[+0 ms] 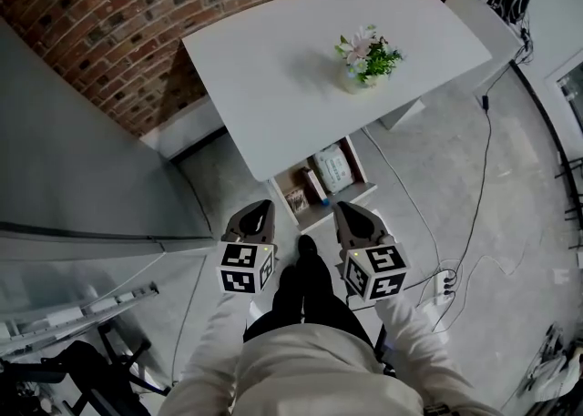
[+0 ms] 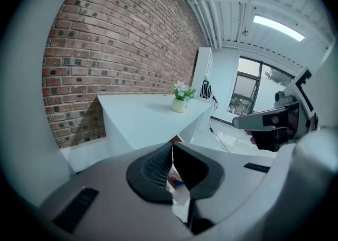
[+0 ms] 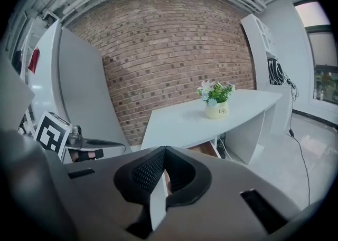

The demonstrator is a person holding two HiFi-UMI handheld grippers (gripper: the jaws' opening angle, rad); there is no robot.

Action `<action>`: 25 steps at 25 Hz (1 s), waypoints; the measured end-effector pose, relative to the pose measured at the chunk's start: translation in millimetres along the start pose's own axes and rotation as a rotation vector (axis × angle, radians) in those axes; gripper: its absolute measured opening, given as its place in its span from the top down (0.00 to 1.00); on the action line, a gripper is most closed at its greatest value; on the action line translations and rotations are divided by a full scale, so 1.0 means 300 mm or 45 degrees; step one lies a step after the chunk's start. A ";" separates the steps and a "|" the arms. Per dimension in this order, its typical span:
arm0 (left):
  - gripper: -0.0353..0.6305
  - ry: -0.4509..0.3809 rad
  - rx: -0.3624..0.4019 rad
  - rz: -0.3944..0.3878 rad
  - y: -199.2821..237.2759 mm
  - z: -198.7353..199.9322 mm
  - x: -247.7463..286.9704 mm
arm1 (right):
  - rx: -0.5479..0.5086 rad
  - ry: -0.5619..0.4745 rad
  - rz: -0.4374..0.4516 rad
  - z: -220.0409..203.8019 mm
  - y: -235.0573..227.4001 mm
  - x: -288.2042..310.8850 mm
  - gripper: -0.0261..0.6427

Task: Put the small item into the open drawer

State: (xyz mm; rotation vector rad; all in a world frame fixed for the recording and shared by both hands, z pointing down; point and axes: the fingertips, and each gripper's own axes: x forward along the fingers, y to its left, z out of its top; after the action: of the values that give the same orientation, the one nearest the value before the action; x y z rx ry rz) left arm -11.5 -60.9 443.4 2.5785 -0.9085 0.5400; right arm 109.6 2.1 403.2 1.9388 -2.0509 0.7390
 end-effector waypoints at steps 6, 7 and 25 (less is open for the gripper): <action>0.92 -0.020 -0.003 -0.033 -0.025 0.011 -0.037 | 0.006 -0.038 -0.039 0.001 0.011 -0.049 0.92; 0.92 -0.022 0.002 -0.038 -0.029 0.013 -0.042 | 0.004 -0.043 -0.044 0.002 0.012 -0.057 0.92; 0.92 -0.039 0.050 -0.056 -0.039 0.009 -0.120 | -0.041 -0.051 -0.091 -0.022 0.048 -0.143 0.92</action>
State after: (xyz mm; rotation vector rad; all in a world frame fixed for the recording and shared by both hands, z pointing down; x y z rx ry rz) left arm -29.3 -34.9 422.2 2.6423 -0.8568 0.5126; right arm 98.6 42.8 384.9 2.0130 -1.9922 0.6526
